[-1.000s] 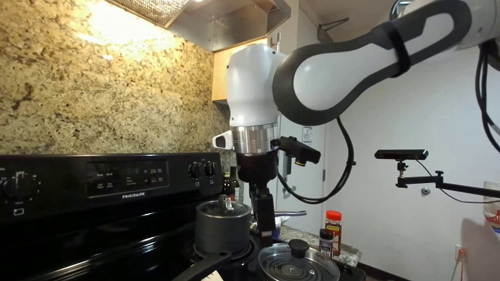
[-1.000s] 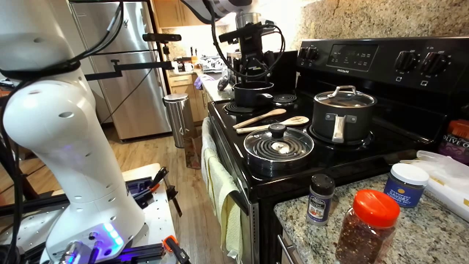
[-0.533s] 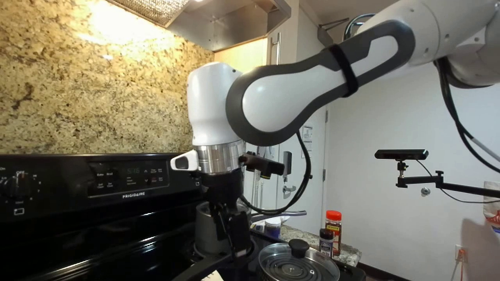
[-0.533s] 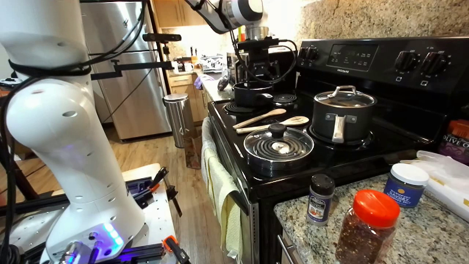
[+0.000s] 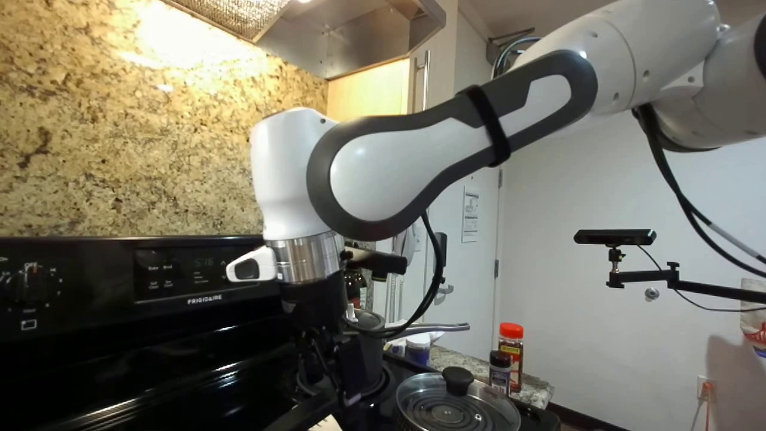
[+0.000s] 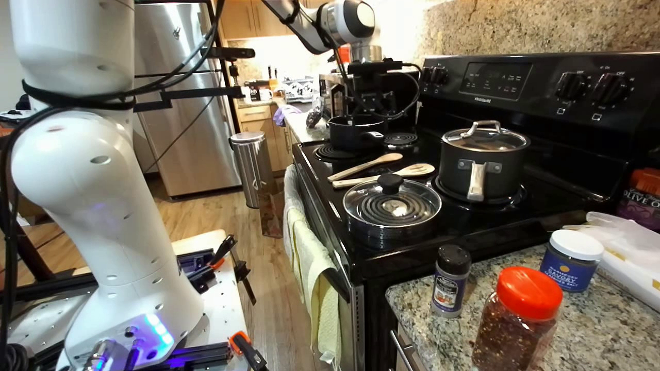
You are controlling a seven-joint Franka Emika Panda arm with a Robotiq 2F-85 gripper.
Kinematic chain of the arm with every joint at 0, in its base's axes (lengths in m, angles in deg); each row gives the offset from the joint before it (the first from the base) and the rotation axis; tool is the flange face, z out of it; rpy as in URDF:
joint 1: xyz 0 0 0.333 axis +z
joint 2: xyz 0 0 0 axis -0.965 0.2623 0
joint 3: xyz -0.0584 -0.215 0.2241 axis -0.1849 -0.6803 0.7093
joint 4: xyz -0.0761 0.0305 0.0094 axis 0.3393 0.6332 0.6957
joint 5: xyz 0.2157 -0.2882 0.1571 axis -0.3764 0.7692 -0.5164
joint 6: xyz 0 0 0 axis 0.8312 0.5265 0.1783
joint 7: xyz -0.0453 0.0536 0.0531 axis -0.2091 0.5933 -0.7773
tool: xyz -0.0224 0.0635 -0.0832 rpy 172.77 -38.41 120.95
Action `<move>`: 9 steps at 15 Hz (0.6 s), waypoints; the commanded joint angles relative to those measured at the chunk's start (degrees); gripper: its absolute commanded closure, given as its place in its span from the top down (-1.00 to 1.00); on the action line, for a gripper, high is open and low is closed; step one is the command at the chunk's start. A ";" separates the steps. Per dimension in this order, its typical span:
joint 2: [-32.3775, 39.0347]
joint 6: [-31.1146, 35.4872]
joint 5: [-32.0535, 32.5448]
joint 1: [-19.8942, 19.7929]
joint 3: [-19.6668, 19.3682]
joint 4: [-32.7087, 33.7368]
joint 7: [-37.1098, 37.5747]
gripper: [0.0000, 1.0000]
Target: Remove the cooking stick from the pot and put on the stove
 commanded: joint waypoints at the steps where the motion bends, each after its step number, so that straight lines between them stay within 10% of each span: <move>1: 0.34 -0.49 -0.66 -0.31 0.11 0.39 -0.45 1.00; 9: 1.06 -0.40 -1.23 -0.84 0.29 1.99 -4.96 1.00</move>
